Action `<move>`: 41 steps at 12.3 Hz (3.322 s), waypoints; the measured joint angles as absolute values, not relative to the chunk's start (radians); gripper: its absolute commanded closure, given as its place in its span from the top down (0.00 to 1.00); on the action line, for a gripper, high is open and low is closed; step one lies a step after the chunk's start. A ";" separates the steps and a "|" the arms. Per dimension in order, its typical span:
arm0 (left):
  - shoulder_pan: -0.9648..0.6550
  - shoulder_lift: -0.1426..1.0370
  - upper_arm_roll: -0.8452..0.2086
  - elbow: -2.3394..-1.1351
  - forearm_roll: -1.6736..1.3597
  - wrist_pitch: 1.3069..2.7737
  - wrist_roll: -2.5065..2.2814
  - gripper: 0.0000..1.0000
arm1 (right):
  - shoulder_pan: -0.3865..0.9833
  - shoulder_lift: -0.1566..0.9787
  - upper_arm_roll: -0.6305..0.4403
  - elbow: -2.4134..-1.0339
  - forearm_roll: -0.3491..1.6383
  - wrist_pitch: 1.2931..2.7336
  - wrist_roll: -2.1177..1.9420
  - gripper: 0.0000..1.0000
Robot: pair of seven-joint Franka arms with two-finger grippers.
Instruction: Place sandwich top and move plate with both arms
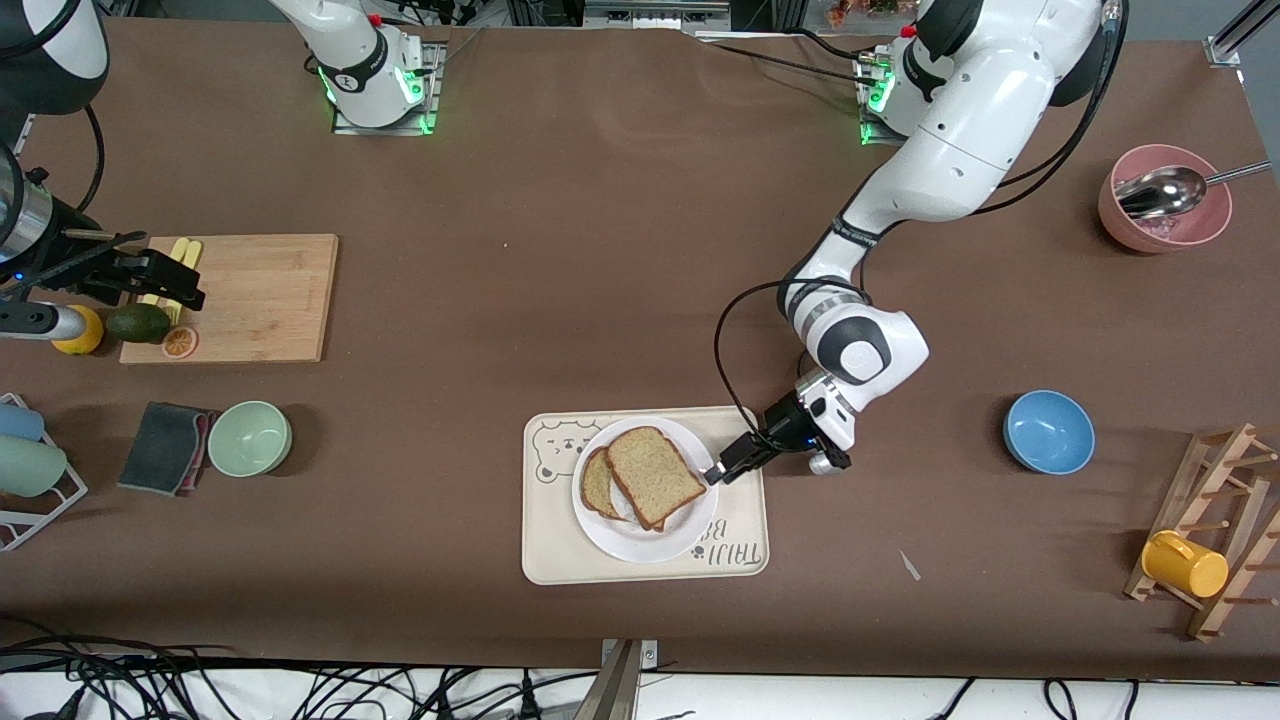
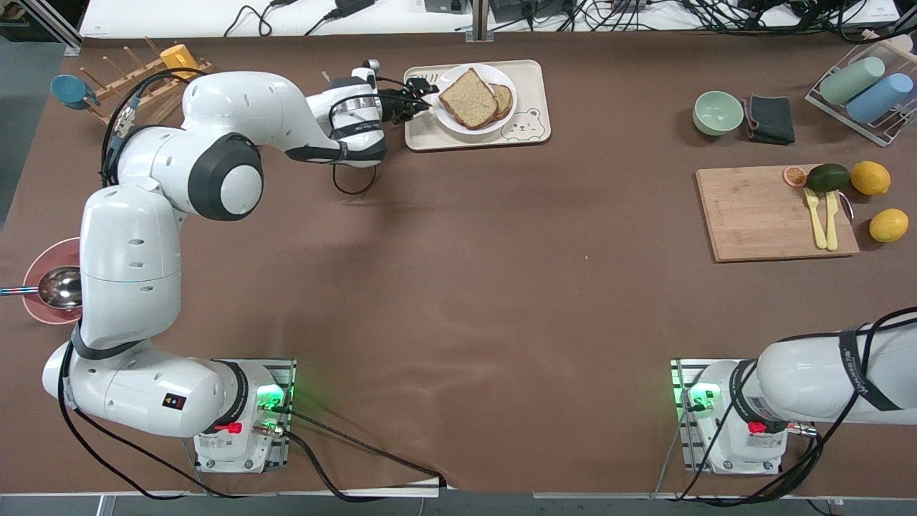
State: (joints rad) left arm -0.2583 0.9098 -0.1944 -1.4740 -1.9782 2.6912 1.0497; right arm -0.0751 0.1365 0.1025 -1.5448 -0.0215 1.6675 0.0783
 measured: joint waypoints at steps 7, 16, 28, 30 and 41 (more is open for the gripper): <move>-0.211 0.900 -0.186 -1.418 -1.561 2.664 0.651 0.78 | -0.075 0.136 0.103 -1.545 -0.020 1.666 0.078 1.00; -0.119 0.868 -0.185 -1.414 -1.136 2.469 0.317 0.94 | -0.075 0.136 0.104 -1.544 -0.020 1.666 0.078 1.00; -0.001 0.745 -0.165 -1.412 -0.774 2.154 0.013 1.00 | -0.075 0.136 0.104 -1.544 -0.020 1.666 0.078 1.00; 0.014 0.701 -0.164 -1.410 -0.587 2.094 -0.073 1.00 | -0.075 0.136 0.104 -1.544 -0.020 1.666 0.078 1.00; 0.038 0.433 -0.151 -1.431 0.011 1.751 -0.134 1.00 | -0.075 0.149 0.105 -1.521 -0.020 1.650 0.078 1.00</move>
State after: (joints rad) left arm 0.0381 0.4331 -0.1506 -1.4308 0.0106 1.7510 -0.1336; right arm -0.0753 0.1492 0.1047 -1.5210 -0.0204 1.6500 0.0783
